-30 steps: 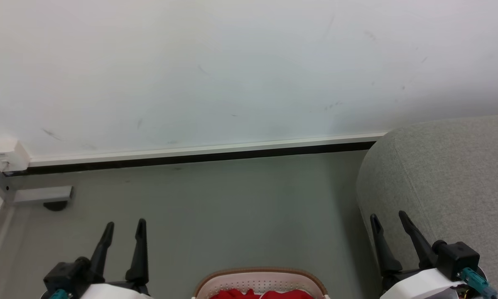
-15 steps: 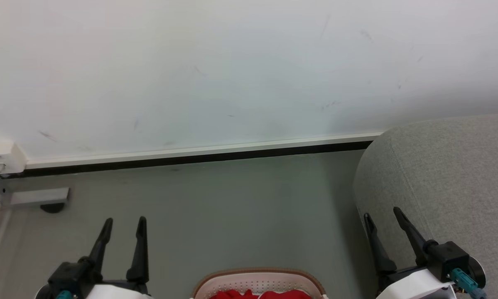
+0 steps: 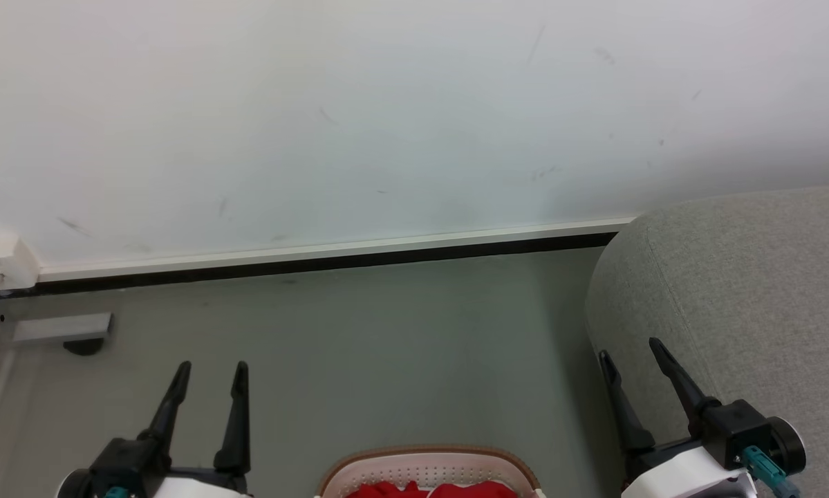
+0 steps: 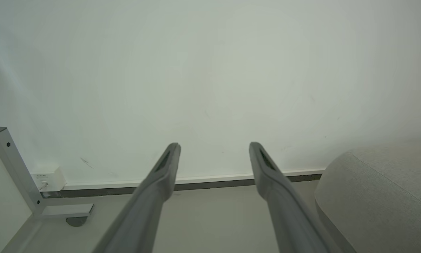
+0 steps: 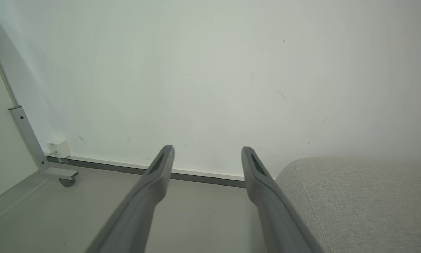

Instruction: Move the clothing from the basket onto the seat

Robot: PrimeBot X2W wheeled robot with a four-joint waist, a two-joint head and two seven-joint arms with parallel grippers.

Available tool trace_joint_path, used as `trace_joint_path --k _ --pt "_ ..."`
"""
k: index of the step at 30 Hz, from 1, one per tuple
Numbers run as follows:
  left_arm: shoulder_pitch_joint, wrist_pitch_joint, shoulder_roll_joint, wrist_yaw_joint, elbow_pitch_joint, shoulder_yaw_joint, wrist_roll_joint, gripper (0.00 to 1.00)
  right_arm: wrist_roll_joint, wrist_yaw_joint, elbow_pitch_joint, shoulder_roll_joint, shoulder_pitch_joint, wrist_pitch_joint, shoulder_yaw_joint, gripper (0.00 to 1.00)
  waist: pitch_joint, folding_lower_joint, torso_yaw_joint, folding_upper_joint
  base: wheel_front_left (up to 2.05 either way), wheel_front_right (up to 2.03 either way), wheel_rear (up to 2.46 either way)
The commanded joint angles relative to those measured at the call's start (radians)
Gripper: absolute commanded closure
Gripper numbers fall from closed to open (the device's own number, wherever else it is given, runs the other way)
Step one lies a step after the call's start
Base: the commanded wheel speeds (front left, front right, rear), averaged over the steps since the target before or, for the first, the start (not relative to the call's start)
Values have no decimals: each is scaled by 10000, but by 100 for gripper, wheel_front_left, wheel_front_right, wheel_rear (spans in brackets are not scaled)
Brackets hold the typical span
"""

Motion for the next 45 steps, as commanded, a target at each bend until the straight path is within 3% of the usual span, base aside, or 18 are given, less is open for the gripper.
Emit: trace_joint_path --k 1,24,35,45 --pt "59 -10 28 -30 43 58 88 0 21 -21 -45 3 -43 -34 -34 0 2 0 8 0 0 0 0" --pt "-51 -10 -12 -36 183 61 -93 0 618 -21 21 0 -107 -77 -209 0 58 0 -139 0 0 0 0" --pt "-405 -8 32 -147 864 -226 35 0 809 -21 -277 -9 -241 -79 -258 0 715 0 -899 0 0 0 0" --pt "-1141 -10 304 -242 2301 -660 149 0 920 -21 -597 -2 -440 -80 -384 0 1595 0 -1697 0 0 0 0"
